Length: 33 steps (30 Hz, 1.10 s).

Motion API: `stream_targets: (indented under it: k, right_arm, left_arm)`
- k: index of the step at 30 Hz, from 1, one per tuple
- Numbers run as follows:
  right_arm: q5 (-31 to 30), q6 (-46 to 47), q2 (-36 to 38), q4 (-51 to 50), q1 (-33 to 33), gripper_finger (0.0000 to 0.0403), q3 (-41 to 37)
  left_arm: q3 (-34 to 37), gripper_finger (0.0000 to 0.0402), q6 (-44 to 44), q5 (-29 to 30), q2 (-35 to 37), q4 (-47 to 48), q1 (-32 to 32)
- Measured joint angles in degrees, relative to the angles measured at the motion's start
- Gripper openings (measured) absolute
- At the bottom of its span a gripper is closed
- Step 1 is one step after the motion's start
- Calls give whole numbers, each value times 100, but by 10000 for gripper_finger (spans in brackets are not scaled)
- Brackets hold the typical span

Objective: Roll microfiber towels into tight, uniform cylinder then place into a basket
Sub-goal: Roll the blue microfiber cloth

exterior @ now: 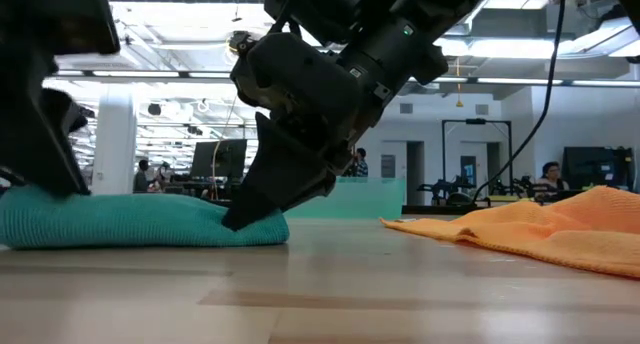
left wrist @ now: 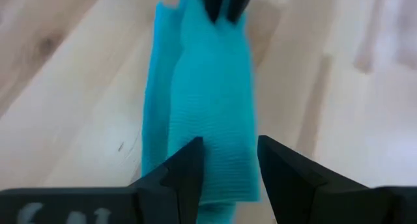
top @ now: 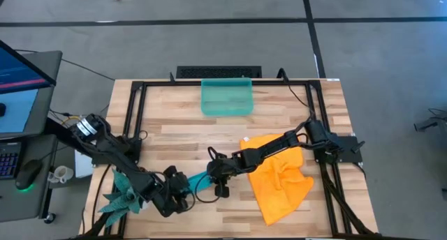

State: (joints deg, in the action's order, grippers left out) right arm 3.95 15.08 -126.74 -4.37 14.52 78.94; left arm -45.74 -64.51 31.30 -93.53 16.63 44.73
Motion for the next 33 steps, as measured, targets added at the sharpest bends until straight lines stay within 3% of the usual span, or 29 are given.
stream_targets:
  k: [4,11,16,21,33]
  right_arm:
    - [8,10,0,19,0,73,-8]
    - [8,158,0,38,2,72,-9]
    - [13,165,0,47,7,72,-13]
    - [21,163,0,54,7,72,-15]
    - [47,159,0,58,7,72,-15]
  left_arm:
    - [-2,138,295,237,422,4,62]
    - [-11,138,691,1461,603,-377,247]
    - [1,138,625,1470,-128,-914,166]
    - [0,138,-127,1343,-684,-827,98]
    - [-26,138,-909,1096,-1024,-609,92]
